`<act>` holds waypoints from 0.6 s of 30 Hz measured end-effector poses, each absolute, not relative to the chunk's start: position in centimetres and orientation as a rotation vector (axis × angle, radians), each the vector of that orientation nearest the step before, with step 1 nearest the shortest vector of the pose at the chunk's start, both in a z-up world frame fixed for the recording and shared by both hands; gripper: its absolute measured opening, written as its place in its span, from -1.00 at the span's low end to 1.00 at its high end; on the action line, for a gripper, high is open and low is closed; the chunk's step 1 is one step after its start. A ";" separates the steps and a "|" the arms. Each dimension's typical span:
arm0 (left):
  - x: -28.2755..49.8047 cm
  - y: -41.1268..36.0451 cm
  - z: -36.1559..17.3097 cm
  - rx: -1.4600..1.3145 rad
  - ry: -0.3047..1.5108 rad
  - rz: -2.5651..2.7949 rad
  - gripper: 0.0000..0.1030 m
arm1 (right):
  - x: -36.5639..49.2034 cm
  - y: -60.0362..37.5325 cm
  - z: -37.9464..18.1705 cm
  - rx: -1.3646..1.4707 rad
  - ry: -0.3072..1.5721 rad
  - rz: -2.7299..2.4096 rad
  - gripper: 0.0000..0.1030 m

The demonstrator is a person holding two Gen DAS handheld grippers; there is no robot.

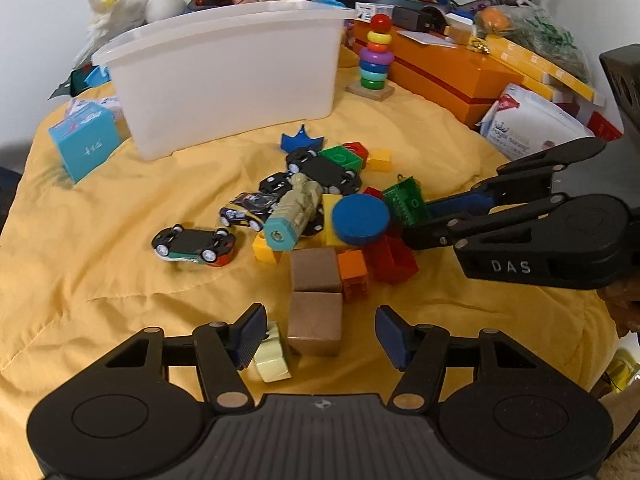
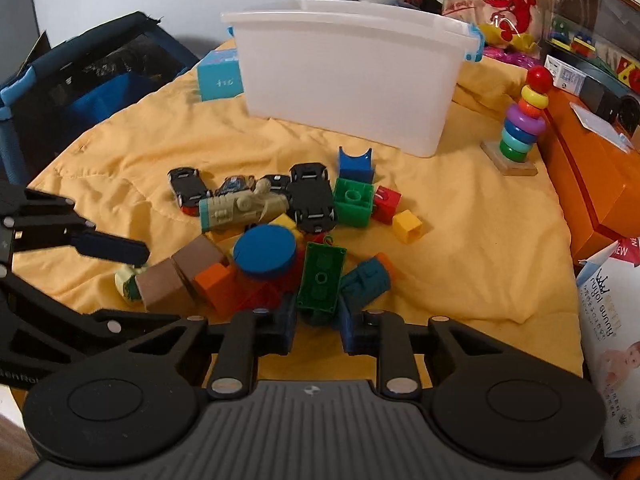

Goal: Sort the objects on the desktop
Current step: 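Grasp the green Duplo brick with the right tool while the left tool approaches the beige block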

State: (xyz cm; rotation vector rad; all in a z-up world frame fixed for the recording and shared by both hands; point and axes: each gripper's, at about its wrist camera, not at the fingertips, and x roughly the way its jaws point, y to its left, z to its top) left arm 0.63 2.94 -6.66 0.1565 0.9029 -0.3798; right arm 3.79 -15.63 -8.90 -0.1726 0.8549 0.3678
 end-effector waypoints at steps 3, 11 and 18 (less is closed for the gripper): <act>0.5 2.8 -6.6 0.168 0.902 -0.383 0.26 | 2.9 -16.0 -8.6 -0.191 0.853 0.397 -0.53; 0.2 3.0 -6.2 0.134 0.907 -0.376 0.26 | 1.4 -17.4 -7.7 -0.104 0.962 0.522 -0.54; -0.2 2.6 -5.5 0.135 0.879 -0.385 0.26 | 2.1 -19.3 -9.1 -0.040 1.039 0.453 -0.23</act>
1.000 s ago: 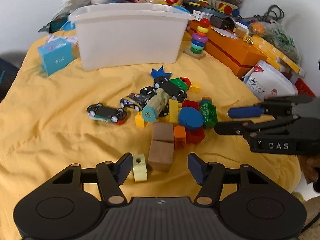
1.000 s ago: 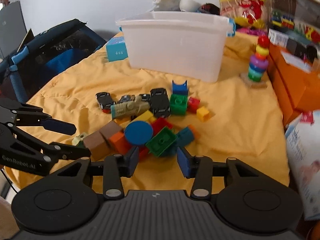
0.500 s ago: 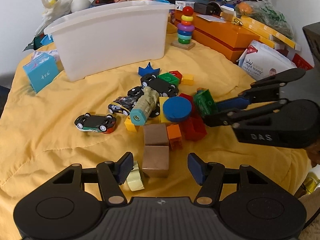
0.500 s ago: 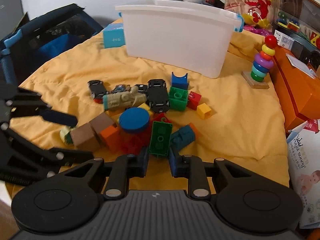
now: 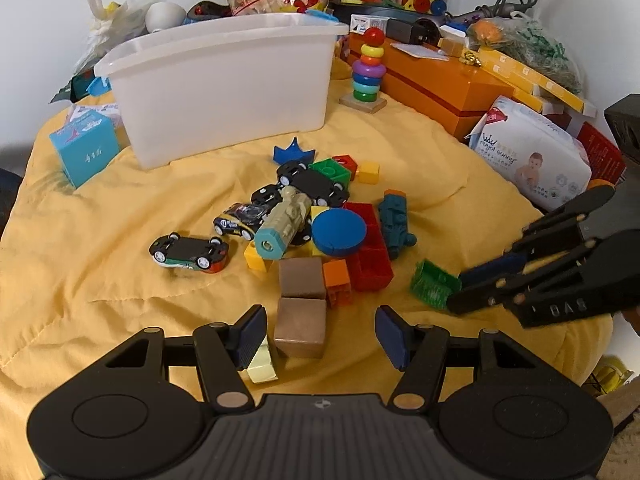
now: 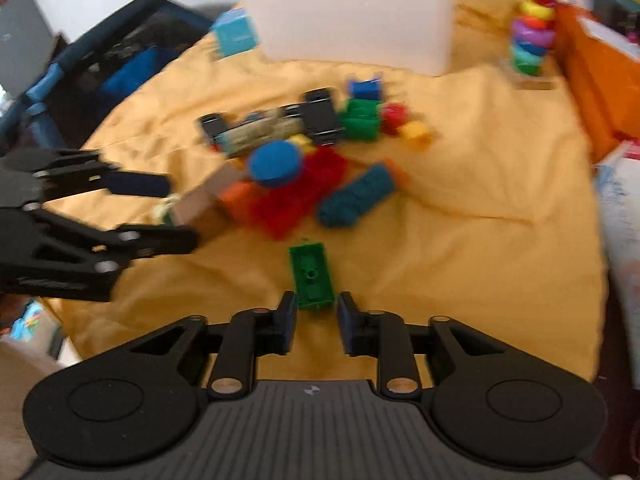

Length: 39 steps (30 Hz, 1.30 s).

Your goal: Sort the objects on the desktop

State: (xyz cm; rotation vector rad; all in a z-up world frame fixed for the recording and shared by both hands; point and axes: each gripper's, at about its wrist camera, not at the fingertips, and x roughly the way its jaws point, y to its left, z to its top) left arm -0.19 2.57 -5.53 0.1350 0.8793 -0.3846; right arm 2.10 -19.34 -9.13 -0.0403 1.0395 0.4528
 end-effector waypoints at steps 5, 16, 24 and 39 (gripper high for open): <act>-0.6 2.5 -5.5 0.134 0.879 -0.378 0.26 | 1.4 -19.8 -8.3 -0.145 0.945 0.372 -0.18; -1.2 2.5 -5.0 0.139 0.854 -0.365 0.26 | -0.7 -16.1 -7.1 -0.417 0.796 0.570 -0.50; -1.7 2.7 -5.2 0.131 0.864 -0.351 0.26 | 0.8 -16.3 -8.9 -0.417 0.847 0.514 -0.49; -1.7 0.8 -4.0 0.161 0.830 -0.401 0.26 | 1.2 -18.7 -8.5 -0.193 0.919 0.514 -0.58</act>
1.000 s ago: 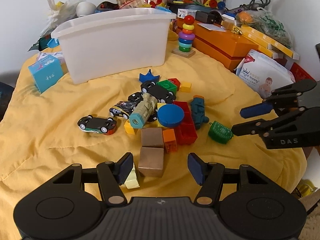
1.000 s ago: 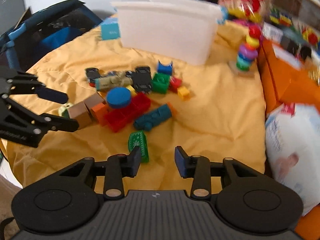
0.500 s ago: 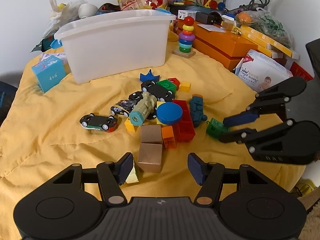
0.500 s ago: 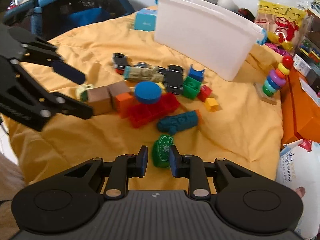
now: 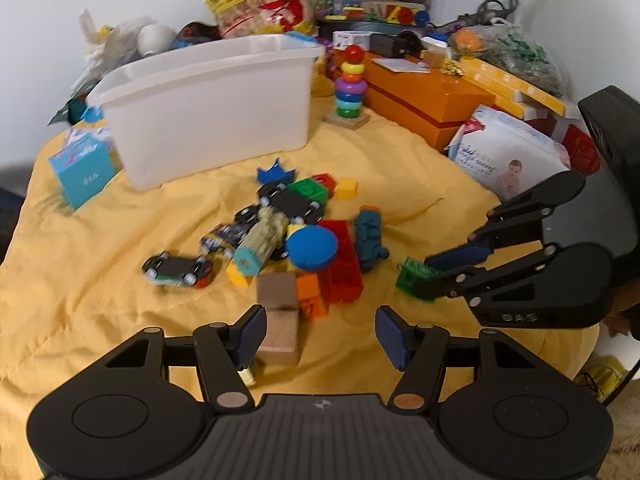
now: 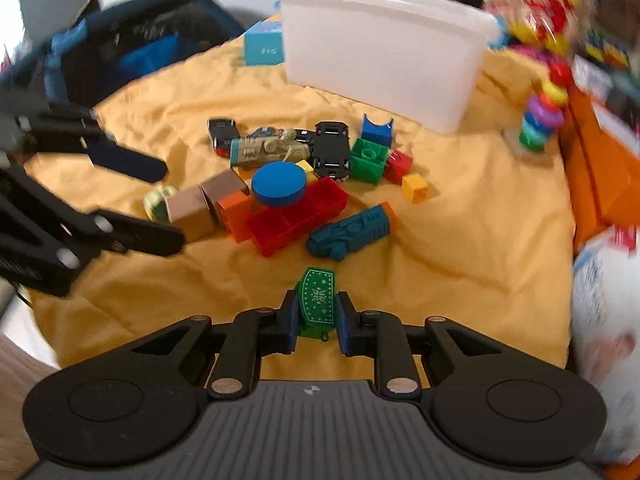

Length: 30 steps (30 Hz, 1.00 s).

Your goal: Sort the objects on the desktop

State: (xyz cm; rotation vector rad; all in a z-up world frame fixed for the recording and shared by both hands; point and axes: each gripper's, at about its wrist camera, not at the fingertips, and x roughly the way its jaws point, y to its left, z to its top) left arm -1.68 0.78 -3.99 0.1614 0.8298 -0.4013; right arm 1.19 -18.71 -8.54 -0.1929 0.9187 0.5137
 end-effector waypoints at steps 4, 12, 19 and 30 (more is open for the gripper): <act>-1.1 -0.7 -4.0 0.203 0.814 -0.432 0.26 | 1.9 -21.4 -9.1 0.055 1.033 0.543 -0.57; 0.7 -3.7 -5.2 0.286 0.832 -0.481 0.18 | 0.5 -21.3 -9.5 -0.064 0.990 0.485 -0.35; 0.8 -4.0 -5.4 0.286 0.837 -0.481 0.18 | -0.6 -22.0 -8.1 -0.101 0.875 0.480 -0.34; 2.3 -3.5 -5.1 0.274 0.817 -0.418 0.18 | -0.2 -20.9 -9.2 -0.162 0.894 0.501 -0.34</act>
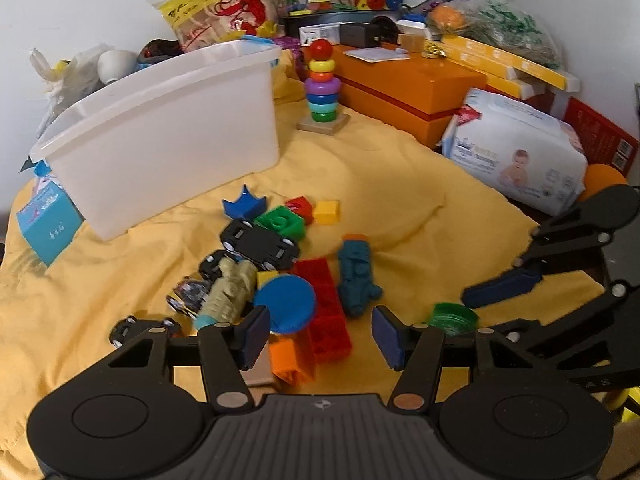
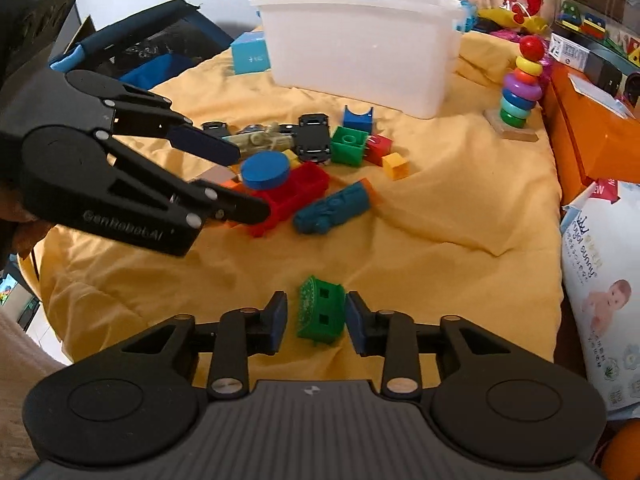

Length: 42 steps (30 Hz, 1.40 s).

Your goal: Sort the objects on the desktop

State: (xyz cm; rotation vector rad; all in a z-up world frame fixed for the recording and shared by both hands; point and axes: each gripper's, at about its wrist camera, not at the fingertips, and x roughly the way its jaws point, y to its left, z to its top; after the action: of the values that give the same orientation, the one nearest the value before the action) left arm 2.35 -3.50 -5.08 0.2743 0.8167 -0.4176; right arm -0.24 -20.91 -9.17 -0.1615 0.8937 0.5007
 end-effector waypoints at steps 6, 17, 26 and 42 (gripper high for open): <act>4.8 -3.2 -5.8 0.276 0.840 -0.385 0.17 | -0.7 -20.6 -8.7 -0.171 0.882 0.519 -0.35; 4.8 -1.8 -5.7 0.214 0.851 -0.409 -0.19 | 0.1 -20.4 -9.7 -0.167 0.924 0.502 -0.30; 3.2 1.4 -0.9 0.091 0.748 -0.377 -0.18 | 1.4 -20.1 -8.8 -0.190 0.907 0.486 -0.54; 14.4 5.4 10.0 0.160 0.442 -0.224 -0.18 | 16.3 -18.3 4.6 -0.105 0.455 0.390 -0.53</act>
State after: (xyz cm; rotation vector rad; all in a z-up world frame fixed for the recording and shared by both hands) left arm 14.42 5.43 9.98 0.1596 0.4417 -0.2239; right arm 16.30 -18.28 4.61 -0.1045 0.4548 0.3902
